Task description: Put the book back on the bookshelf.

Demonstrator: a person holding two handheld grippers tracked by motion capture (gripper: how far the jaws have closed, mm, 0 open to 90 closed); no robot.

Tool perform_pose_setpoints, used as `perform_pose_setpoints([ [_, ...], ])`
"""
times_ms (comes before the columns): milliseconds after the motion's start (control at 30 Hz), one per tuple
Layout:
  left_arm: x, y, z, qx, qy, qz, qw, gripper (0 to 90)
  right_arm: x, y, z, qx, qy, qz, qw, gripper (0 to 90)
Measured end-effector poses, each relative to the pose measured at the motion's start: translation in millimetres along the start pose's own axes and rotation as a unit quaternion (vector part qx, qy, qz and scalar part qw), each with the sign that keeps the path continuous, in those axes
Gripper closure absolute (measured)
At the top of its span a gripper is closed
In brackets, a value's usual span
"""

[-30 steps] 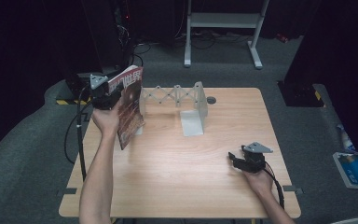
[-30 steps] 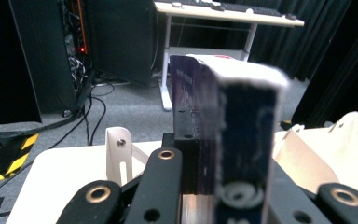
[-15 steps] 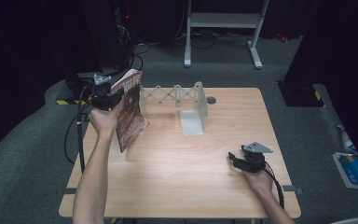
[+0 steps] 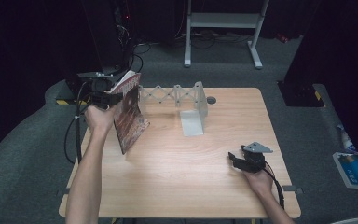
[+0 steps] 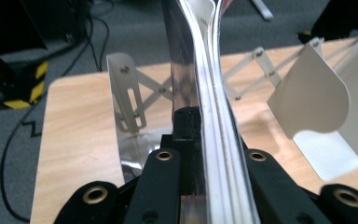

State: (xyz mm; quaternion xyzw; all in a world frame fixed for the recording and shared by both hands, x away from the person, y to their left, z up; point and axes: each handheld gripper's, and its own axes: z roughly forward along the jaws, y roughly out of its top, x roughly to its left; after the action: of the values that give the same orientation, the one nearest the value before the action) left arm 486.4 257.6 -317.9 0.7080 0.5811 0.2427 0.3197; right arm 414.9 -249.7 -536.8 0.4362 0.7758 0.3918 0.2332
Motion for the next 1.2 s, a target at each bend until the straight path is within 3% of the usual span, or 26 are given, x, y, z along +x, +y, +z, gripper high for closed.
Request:
perform_pose_setpoints([
  [233,-1.1,4.7,-2.8,0.028,0.006,0.000,0.9996,83.4,0.0,-0.1,-0.1,0.000,0.000,-0.001,1.0000,31.3],
  [633,-3.5,-1.1,-11.1,-0.021,0.010,-0.005,0.9997,84.3,0.0,-0.1,-0.1,0.000,0.000,-0.001,1.0000,31.3],
  [1200,-6.6,-4.1,-14.1,-0.066,0.021,0.002,0.9976,84.3,0.0,-0.2,-0.2,0.000,0.000,-0.001,1.0000,31.3],
])
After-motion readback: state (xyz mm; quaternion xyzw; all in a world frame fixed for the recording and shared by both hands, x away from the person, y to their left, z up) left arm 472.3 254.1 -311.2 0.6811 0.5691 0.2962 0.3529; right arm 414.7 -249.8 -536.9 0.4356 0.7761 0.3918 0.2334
